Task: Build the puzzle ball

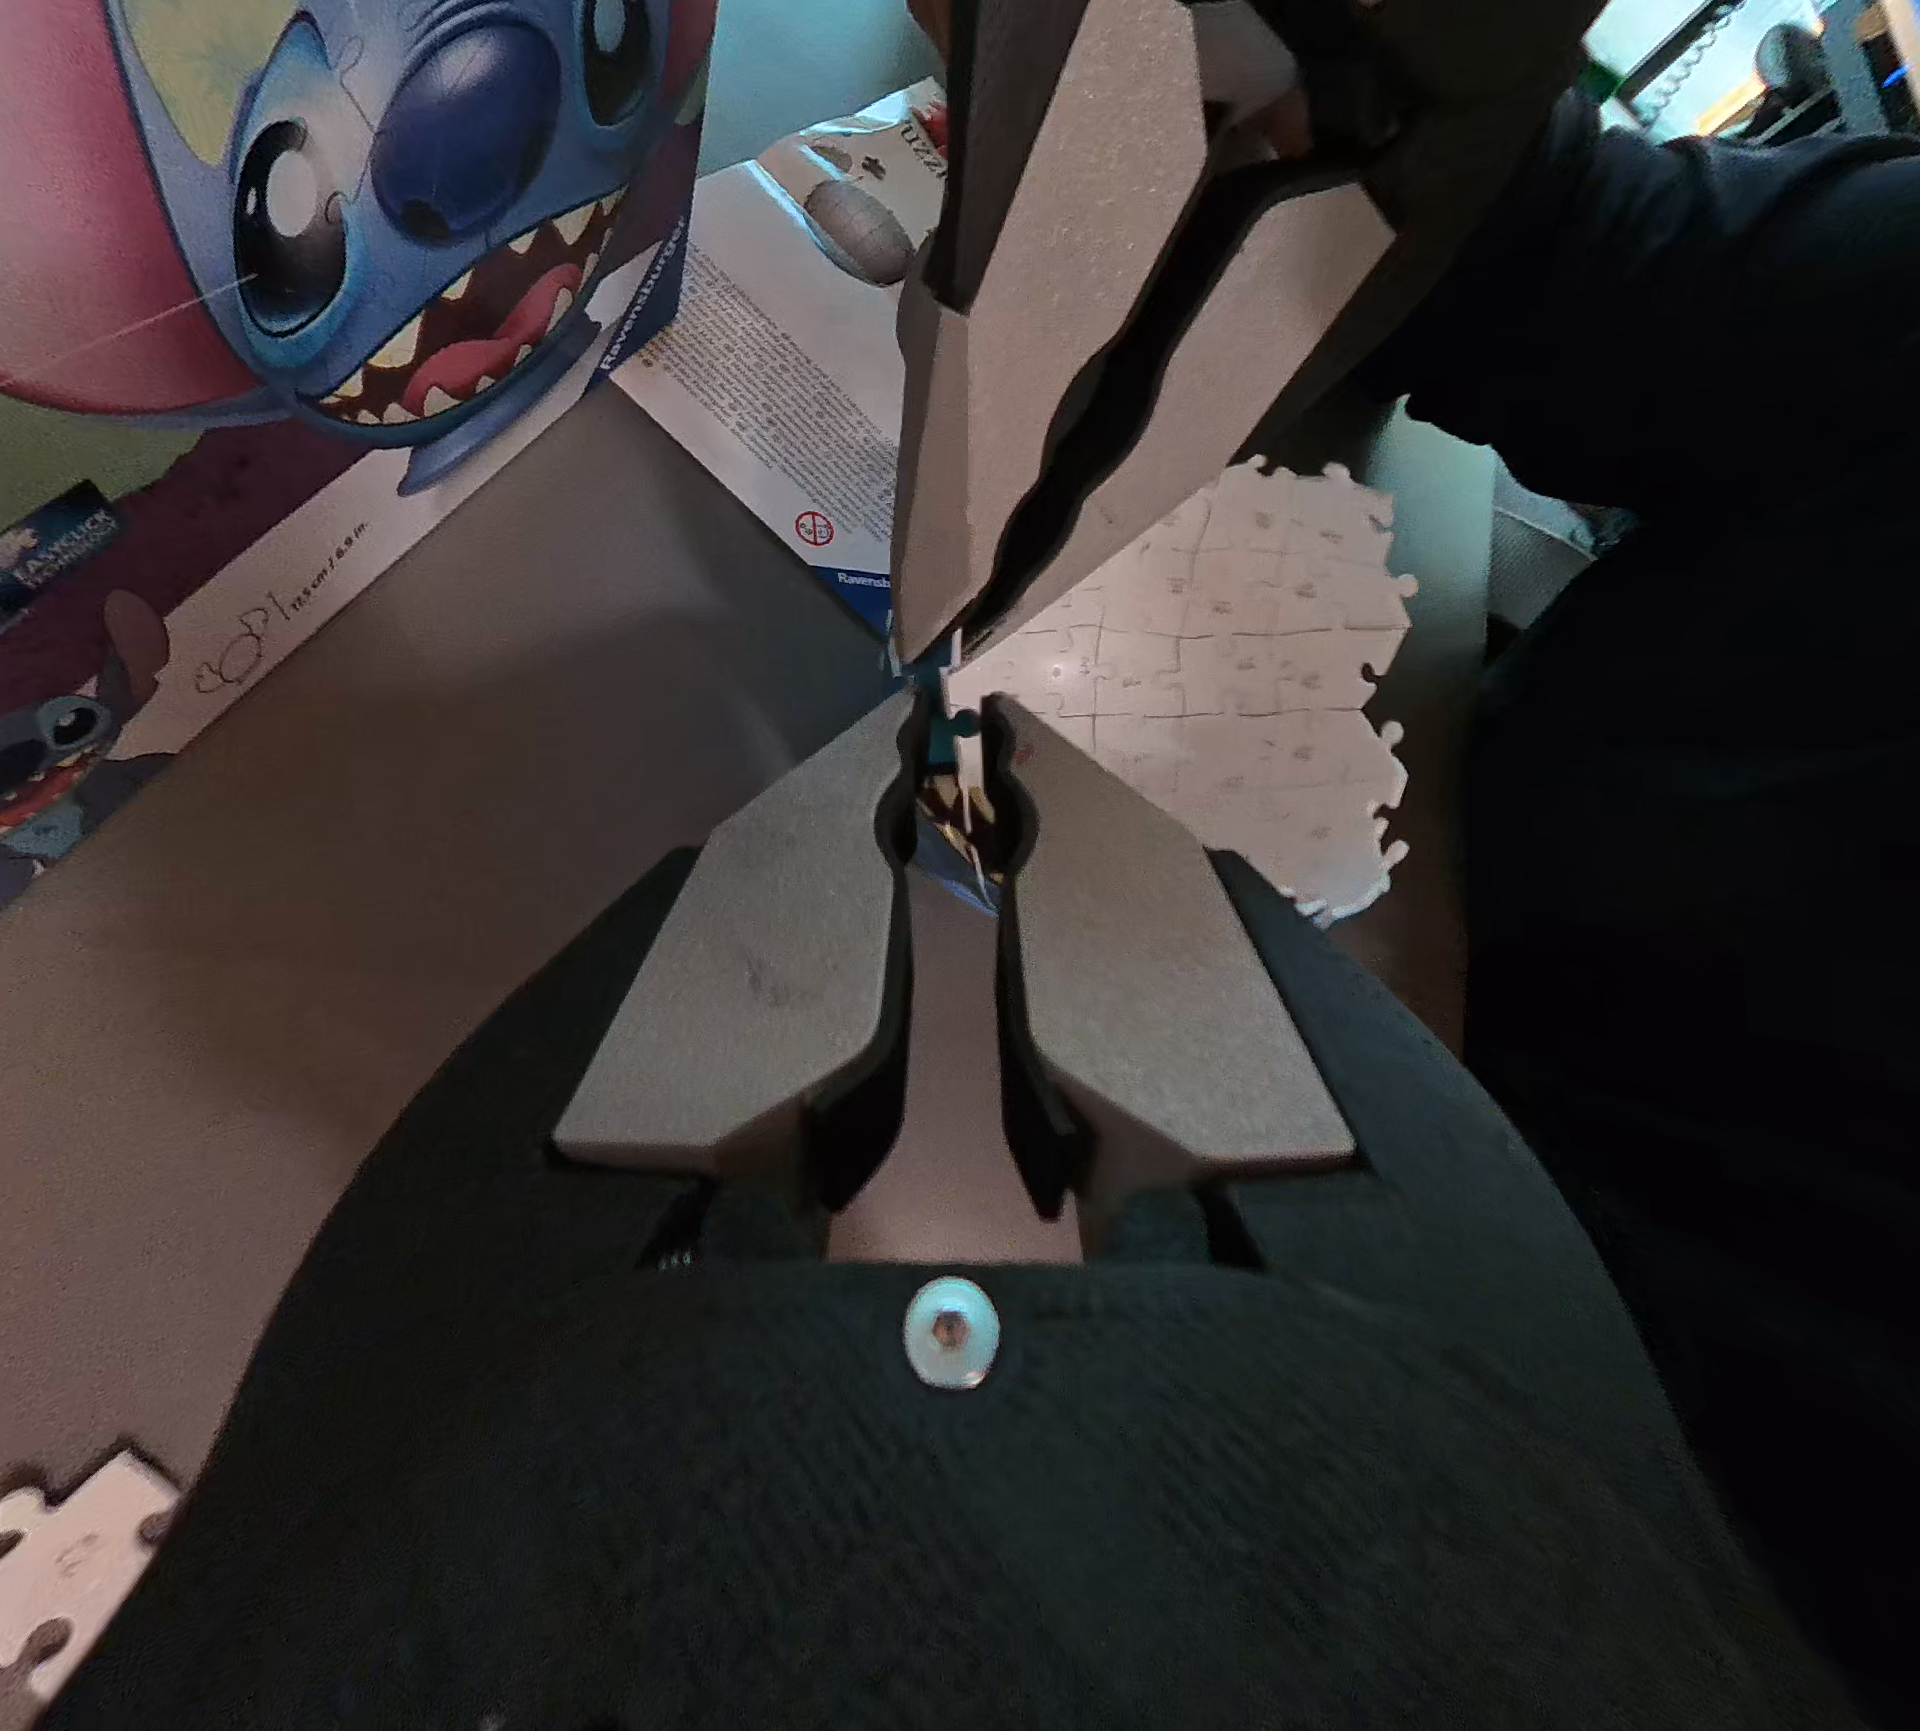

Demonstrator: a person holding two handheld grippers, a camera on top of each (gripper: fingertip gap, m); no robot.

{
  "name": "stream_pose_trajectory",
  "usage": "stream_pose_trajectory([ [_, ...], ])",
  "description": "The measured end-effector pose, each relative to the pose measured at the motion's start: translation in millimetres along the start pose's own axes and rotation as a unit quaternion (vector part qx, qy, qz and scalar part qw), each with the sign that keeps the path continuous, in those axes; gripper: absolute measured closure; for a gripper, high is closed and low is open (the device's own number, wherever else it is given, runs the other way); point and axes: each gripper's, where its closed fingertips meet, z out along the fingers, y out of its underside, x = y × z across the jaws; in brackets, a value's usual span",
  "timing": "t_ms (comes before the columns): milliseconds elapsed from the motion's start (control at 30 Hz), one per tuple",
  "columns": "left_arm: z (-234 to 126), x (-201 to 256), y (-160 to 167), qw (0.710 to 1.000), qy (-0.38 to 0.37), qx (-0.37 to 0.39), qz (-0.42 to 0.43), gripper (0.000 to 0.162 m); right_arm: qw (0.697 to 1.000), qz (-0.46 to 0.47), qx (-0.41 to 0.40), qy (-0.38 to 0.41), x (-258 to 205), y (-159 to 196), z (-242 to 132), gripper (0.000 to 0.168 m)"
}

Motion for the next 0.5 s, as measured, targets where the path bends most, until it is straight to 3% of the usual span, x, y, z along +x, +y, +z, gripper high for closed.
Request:
stream_pose_trajectory([
  [500, 1.0, 0.6, 0.6, 0.998, -0.030, -0.011, 0.051, 0.159, 1.000, 0.013, 0.001, -0.015, -1.9, 2.9, -0.7, 0.168],
])
